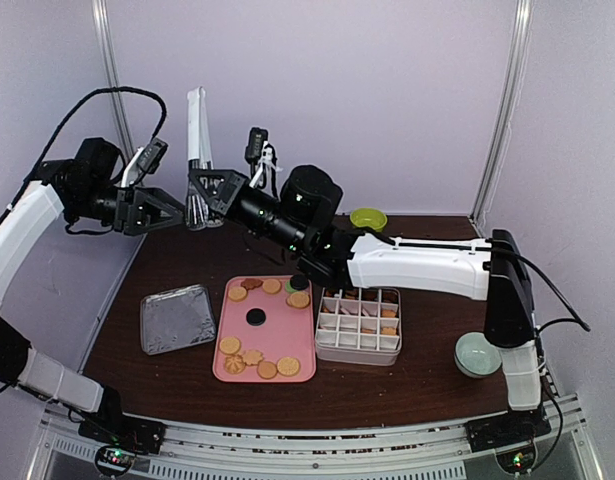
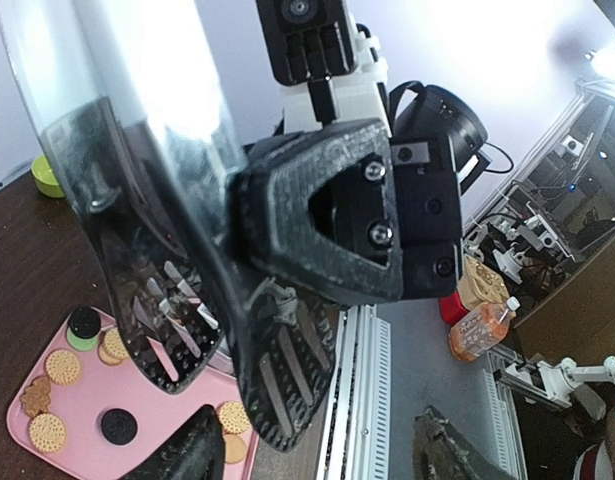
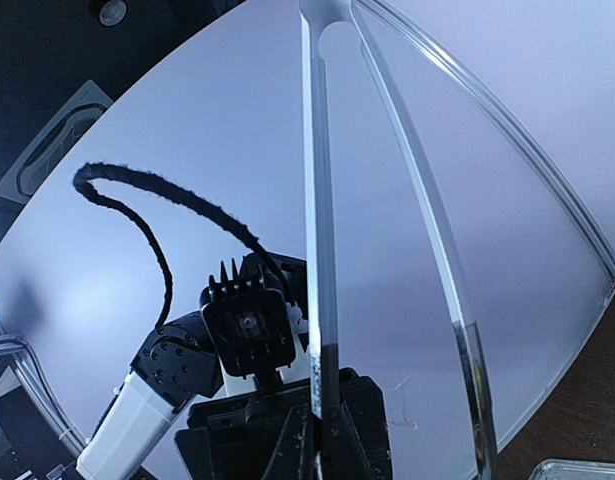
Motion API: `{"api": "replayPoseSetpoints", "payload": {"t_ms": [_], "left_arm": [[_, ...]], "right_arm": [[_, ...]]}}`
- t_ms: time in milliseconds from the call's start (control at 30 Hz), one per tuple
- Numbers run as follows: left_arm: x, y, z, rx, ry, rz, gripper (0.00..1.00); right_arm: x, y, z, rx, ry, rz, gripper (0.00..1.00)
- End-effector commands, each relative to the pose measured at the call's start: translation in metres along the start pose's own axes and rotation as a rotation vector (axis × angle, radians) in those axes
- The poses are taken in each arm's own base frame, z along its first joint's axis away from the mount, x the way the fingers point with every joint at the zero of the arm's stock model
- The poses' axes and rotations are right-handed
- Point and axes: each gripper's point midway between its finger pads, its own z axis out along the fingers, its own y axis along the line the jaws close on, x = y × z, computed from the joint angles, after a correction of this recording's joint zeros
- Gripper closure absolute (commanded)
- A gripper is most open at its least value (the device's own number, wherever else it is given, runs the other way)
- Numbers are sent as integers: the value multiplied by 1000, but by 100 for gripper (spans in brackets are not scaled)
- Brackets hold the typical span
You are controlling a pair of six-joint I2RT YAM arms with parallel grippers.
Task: Pack the cookies
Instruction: Pass from the right arm to the left
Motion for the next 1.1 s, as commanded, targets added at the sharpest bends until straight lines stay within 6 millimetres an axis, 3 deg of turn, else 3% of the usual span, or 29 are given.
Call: {"api": "replayPoseSetpoints", "payload": {"t_ms": [0, 533, 567, 667, 700, 800, 1000, 1067], "left_arm": [[-5, -6, 5, 22, -14, 13, 36], [1, -10, 9, 78, -17, -15, 67], [1, -11, 10, 80, -17, -12, 72], [0, -11, 9, 73, -17, -5, 100], [0, -10, 9, 69, -17, 0, 100], [1, -9, 9, 52, -11, 16, 100], [13, -2, 9, 17, 33, 33, 100], [24, -2, 10, 5, 78, 49, 100]], "right_arm": [[-10, 29, 5, -96, -40, -2, 100], [-4, 31, 8, -114, -33, 5, 100], [-3, 30, 8, -114, -27, 8, 100], [2, 32, 8, -132, 1, 11, 100], [5, 33, 7, -139, 17, 10, 99], [7, 31, -2, -129, 50, -3, 91], [7, 4, -35, -89, 195, -6, 46], [5, -6, -48, -75, 268, -22, 38]]}}
